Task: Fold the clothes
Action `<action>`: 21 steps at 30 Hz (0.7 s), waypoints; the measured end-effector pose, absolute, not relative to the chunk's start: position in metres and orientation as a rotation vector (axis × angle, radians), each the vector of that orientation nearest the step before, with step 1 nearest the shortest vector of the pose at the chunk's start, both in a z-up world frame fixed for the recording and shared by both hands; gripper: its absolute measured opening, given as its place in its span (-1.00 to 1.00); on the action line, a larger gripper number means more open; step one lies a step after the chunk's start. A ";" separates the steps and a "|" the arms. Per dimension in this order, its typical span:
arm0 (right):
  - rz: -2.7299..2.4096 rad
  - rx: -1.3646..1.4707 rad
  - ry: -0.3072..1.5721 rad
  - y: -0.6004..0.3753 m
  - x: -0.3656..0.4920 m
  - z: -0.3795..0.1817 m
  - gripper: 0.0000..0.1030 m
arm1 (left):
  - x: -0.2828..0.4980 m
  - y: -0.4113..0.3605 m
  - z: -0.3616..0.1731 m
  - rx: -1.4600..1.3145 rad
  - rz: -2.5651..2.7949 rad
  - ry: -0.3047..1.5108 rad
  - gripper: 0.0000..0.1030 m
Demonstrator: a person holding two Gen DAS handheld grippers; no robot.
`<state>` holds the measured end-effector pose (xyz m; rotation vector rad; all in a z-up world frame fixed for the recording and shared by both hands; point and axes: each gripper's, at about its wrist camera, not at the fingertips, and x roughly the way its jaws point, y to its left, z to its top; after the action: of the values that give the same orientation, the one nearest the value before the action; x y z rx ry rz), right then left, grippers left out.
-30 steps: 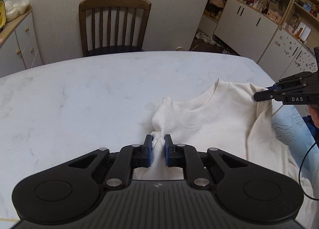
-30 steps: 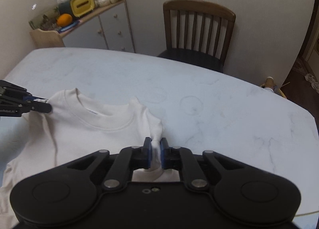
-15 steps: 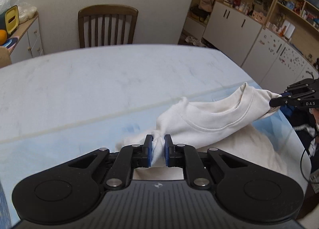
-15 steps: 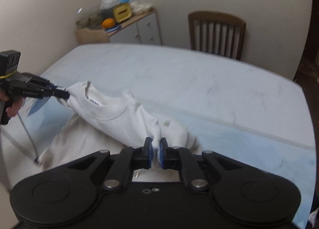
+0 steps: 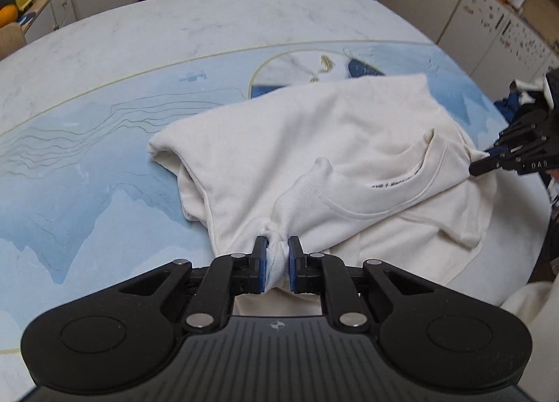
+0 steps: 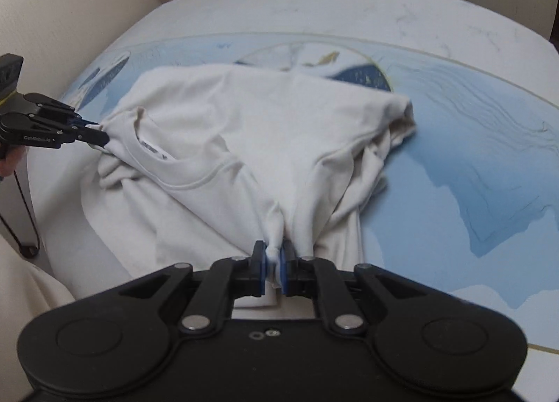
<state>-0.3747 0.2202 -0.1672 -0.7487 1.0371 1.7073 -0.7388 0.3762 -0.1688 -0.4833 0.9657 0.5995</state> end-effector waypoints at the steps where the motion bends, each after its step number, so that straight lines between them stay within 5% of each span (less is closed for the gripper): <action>1: 1.714 -0.744 1.031 0.219 -0.375 -0.165 1.00 | -0.737 0.375 -0.168 -0.469 0.606 0.969 -0.80; 10: 1.798 -0.713 0.996 0.192 -0.372 -0.137 1.00 | -0.751 0.338 -0.130 -0.445 0.586 0.952 -0.80; 21: 1.812 -0.795 1.005 0.171 -0.383 -0.156 1.00 | -0.745 0.328 -0.175 -0.512 0.616 1.039 -0.76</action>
<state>-0.3829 0.1711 -0.1559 -0.7951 1.0052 1.8120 -0.7446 0.3284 -0.1746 -0.5122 1.0386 0.6158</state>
